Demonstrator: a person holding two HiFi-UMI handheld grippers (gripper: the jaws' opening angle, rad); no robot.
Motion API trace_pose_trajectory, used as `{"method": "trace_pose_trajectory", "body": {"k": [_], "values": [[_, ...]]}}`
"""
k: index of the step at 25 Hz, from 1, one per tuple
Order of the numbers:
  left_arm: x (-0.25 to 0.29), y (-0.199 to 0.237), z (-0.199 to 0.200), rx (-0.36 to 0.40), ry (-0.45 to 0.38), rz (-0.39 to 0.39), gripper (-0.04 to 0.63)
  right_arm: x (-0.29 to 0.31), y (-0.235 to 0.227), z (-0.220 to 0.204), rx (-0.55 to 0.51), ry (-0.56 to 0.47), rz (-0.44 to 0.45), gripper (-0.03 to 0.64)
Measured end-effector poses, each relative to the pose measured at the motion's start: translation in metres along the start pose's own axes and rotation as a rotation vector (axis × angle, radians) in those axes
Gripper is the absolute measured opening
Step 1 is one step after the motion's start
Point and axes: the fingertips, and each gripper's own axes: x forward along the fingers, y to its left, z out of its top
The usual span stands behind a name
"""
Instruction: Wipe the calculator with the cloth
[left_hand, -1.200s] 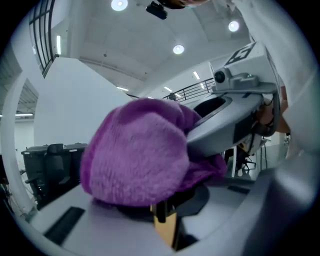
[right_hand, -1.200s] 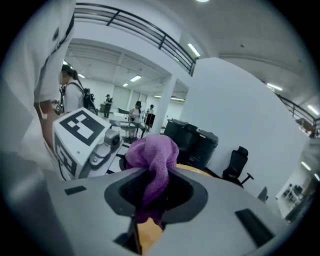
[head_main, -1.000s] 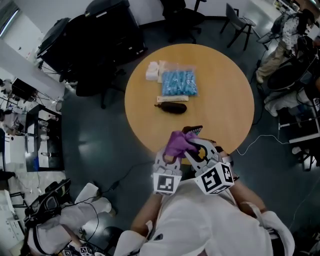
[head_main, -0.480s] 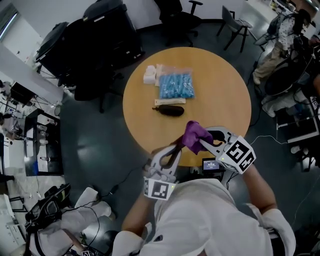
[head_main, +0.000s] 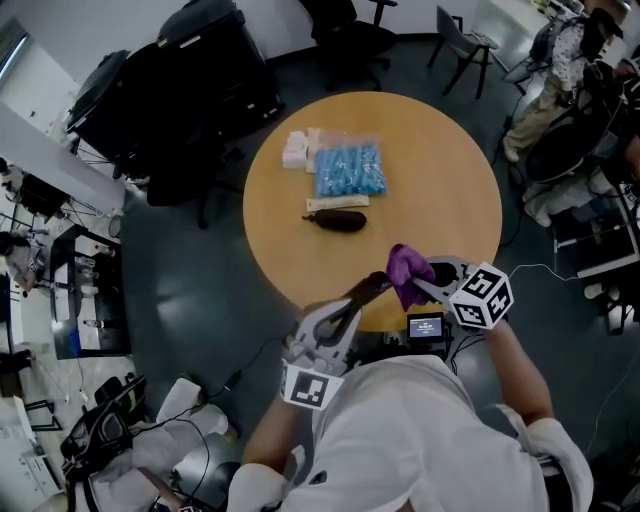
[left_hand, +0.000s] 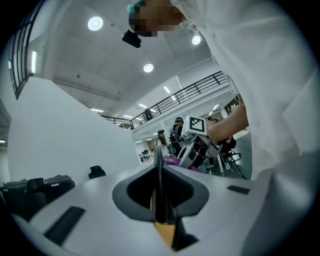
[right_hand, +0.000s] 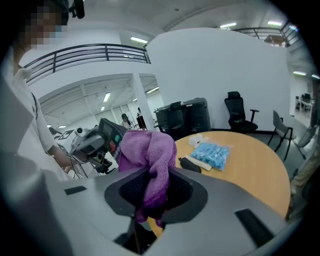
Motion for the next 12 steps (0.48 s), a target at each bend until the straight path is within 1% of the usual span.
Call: {"method": "trace_pose_trajectory", "body": {"k": [3,4,5,6,8,10,12], "values": [[0.001,-0.007,-0.001,0.0,0.012,-0.026,0.046,0.016,-0.009,-0.032,0.077,0.034,0.013,0.084],[0.001,-0.01,-0.004,0.022,0.024,-0.033,0.046,0.02,-0.012,-0.041,0.105,0.039,0.016,0.084],[0.0,-0.014,-0.006,0.064,0.036,-0.043,0.046,0.022,-0.017,-0.048,0.125,0.043,0.012,0.084],[0.0,-0.019,-0.008,0.132,0.05,-0.056,0.046,0.019,-0.023,-0.052,0.129,0.042,0.002,0.084],[0.0,-0.03,-0.016,0.328,0.083,-0.097,0.046,0.002,-0.032,-0.045,0.081,0.024,-0.013,0.084],[0.002,-0.037,-0.026,0.524,0.103,-0.159,0.046,-0.018,-0.025,-0.02,-0.037,-0.001,0.01,0.084],[0.004,-0.041,-0.032,0.665,0.097,-0.229,0.046,-0.032,-0.001,0.012,-0.199,-0.003,0.069,0.084]]}}
